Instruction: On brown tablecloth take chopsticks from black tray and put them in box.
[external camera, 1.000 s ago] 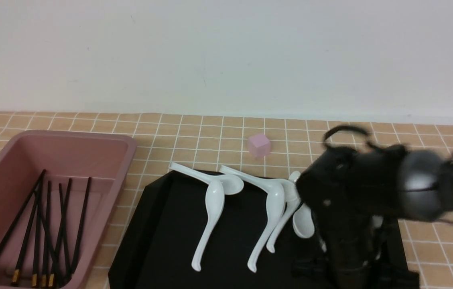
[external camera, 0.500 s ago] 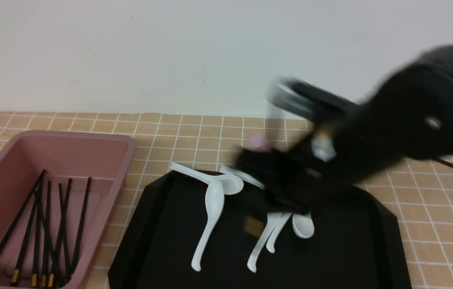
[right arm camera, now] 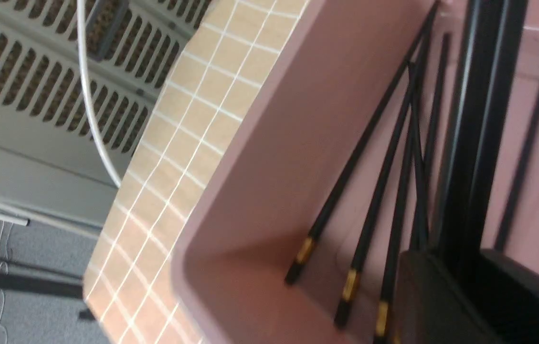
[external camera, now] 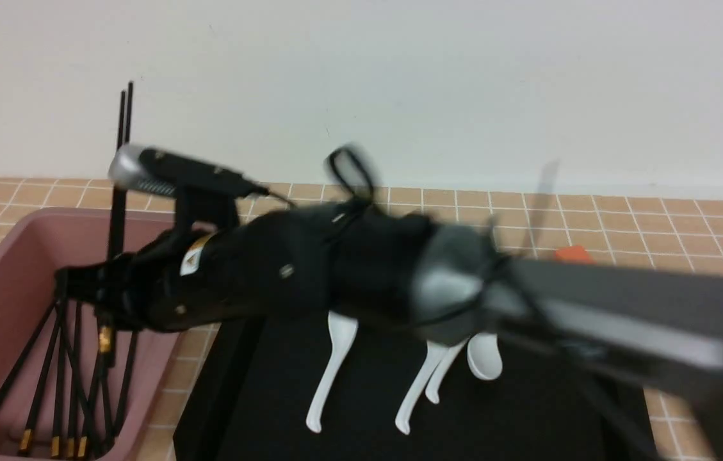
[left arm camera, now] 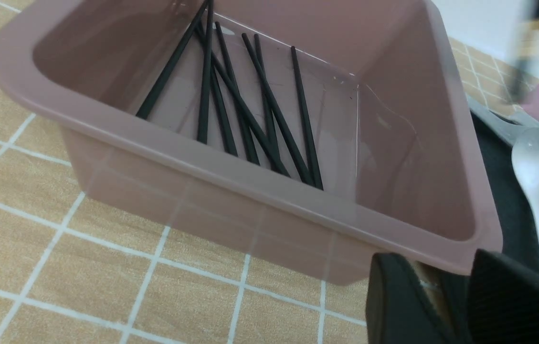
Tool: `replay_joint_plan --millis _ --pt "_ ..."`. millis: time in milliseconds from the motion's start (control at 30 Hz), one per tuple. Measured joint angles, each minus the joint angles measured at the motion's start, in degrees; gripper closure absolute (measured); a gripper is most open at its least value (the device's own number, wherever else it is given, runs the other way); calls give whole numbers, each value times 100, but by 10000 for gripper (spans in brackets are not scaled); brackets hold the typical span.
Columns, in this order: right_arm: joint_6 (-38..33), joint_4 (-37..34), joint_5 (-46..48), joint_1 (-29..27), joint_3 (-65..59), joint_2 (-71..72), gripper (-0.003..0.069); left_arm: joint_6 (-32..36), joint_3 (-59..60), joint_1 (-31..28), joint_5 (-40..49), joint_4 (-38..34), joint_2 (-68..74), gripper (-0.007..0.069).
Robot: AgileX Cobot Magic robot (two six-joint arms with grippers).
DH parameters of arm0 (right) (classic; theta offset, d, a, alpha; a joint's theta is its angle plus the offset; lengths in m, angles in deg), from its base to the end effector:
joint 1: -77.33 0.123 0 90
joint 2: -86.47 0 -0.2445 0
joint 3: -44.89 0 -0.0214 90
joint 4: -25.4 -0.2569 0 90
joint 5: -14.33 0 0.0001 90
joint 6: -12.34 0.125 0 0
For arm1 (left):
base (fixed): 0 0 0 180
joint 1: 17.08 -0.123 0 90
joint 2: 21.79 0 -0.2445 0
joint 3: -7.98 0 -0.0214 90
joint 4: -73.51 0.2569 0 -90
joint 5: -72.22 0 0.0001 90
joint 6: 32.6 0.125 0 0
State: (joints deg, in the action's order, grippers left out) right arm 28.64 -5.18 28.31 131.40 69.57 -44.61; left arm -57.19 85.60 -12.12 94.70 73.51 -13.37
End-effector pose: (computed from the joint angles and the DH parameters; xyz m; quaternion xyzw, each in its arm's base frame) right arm 0.2939 0.4318 0.1960 -0.0908 0.8535 0.4255 0.2868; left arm 0.1309 -0.0114 0.1581 -0.1384 0.7998 -0.1490 0.5648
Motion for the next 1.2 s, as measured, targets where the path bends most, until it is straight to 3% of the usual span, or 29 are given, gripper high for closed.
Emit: replay_joint_plan --millis 233,467,667,867,1067,1200 --pt "-349 -434 -284 79 396 -702 531 0 0 0 0 0 0 386" --pt "-578 -434 -31 203 444 -785 366 0 0 0 0 0 0 386" --pt "-669 -240 640 197 450 -725 299 0 0 0 0 0 0 386" --pt "-669 499 2065 121 450 29 389 0 0 0 0 0 0 386" --pt "-674 1452 4210 -370 450 1580 593 0 0 0 0 0 0 386" --pt "-679 2198 5385 -537 450 2535 664 0 0 0 0 0 0 386"
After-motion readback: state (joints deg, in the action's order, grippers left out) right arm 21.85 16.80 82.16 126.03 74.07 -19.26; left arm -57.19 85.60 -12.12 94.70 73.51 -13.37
